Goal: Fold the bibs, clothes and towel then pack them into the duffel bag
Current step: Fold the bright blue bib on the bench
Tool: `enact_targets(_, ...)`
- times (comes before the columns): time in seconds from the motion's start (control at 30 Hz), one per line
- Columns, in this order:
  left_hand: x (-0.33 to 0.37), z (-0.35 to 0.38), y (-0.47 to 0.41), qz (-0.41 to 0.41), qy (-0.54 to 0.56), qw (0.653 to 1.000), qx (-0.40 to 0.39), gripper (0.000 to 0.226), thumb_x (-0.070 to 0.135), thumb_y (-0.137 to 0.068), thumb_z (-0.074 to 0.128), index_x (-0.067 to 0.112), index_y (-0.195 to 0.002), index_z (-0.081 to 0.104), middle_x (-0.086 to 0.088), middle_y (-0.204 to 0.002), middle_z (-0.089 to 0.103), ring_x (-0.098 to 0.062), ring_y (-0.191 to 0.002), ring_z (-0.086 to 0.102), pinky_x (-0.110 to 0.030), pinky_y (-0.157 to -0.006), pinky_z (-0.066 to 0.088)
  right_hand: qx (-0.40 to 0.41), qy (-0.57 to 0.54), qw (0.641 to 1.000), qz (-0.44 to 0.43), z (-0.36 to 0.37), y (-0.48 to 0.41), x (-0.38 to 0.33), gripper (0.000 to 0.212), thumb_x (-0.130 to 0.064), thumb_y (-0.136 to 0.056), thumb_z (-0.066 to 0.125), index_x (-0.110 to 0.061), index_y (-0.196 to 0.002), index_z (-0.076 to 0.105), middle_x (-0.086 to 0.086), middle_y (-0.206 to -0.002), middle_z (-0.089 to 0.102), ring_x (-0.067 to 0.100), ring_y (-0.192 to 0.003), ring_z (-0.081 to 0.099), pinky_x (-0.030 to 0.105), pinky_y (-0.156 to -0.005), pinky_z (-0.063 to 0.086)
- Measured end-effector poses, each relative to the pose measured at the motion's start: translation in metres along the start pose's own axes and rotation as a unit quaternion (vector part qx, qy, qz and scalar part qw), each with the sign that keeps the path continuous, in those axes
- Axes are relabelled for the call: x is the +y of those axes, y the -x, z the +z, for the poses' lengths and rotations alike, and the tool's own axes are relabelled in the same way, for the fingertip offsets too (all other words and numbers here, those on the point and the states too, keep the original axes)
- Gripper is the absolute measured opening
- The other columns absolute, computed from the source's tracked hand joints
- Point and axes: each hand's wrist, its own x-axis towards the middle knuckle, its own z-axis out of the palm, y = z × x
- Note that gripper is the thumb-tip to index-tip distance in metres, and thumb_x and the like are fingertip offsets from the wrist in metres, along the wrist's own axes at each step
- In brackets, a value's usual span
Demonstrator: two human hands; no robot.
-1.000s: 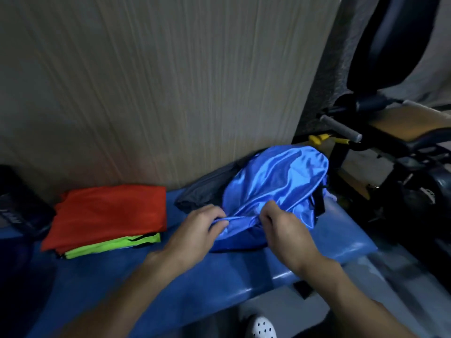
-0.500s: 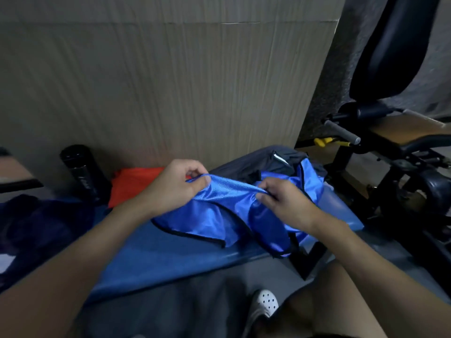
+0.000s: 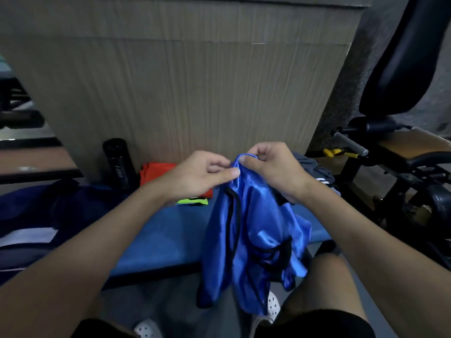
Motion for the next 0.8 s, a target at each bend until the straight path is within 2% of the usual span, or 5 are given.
enact_targets(0.13, 0.003, -0.001, -0.002, 0.016, 0.092, 0.991, 0.094, 0.014, 0.008, -0.096, 0.06, 0.008, -0.085, 0.068, -0.003, -0.075, 0.072, -0.007, -0.066, 0.064, -0.02, -0.063, 0.051, 0.0, -0.037, 0.999, 0.009, -0.003, 0.002, 0.001, 0.008, -0.012, -0.089, 0.07, -0.007, -0.085, 0.065, 0.024, -0.084, 0.069, 0.025, -0.075, 0.061, 0.048, -0.074, 0.054)
enact_targets(0.23, 0.01, -0.009, -0.007, 0.025, 0.172, 0.974, 0.146, 0.018, 0.007, -0.098, 0.057, 0.009, -0.083, 0.067, -0.003, -0.074, 0.071, -0.011, -0.068, 0.064, -0.026, -0.07, 0.053, -0.089, 0.006, 0.995, 0.036, -0.008, 0.008, 0.012, 0.016, -0.012, -0.088, 0.07, -0.001, -0.097, 0.062, 0.013, -0.084, 0.063, 0.018, -0.076, 0.057, 0.028, -0.067, 0.048)
enact_targets(0.33, 0.016, -0.017, -0.01, 0.019, 0.185, 0.968, 0.17, 0.017, 0.008, -0.098, 0.058, 0.008, -0.084, 0.067, -0.003, -0.073, 0.071, -0.011, -0.067, 0.064, -0.026, -0.072, 0.054, -0.143, 0.06, 0.987, 0.052, -0.008, 0.015, 0.025, 0.014, -0.008, -0.093, 0.063, -0.007, -0.081, 0.057, 0.012, -0.078, 0.057, 0.019, -0.075, 0.052, 0.036, -0.07, 0.047)
enact_targets(0.53, 0.004, -0.031, -0.016, -0.003, 0.027, 0.974, 0.226, 0.01, 0.003, -0.095, 0.061, 0.012, -0.091, 0.063, -0.014, -0.086, 0.064, -0.018, -0.076, 0.056, -0.026, -0.077, 0.044, -0.02, 0.008, 0.999, 0.033, -0.007, 0.012, 0.013, 0.013, -0.012, -0.1, 0.051, -0.009, -0.088, 0.053, 0.009, -0.079, 0.058, 0.02, -0.07, 0.049, 0.03, -0.056, 0.039)
enact_targets(0.8, -0.003, 0.005, -0.009, 0.099, -0.027, 0.995, 0.016, 0.03, -0.001, -0.08, 0.078, 0.015, -0.103, 0.067, -0.001, -0.096, 0.071, -0.007, -0.088, 0.066, -0.021, -0.088, 0.053, 0.017, -0.066, 0.998, 0.006, -0.007, 0.002, -0.005, 0.017, -0.007, -0.101, 0.05, -0.008, -0.085, 0.056, 0.006, -0.075, 0.06, 0.004, -0.056, 0.054, 0.013, -0.047, 0.041)
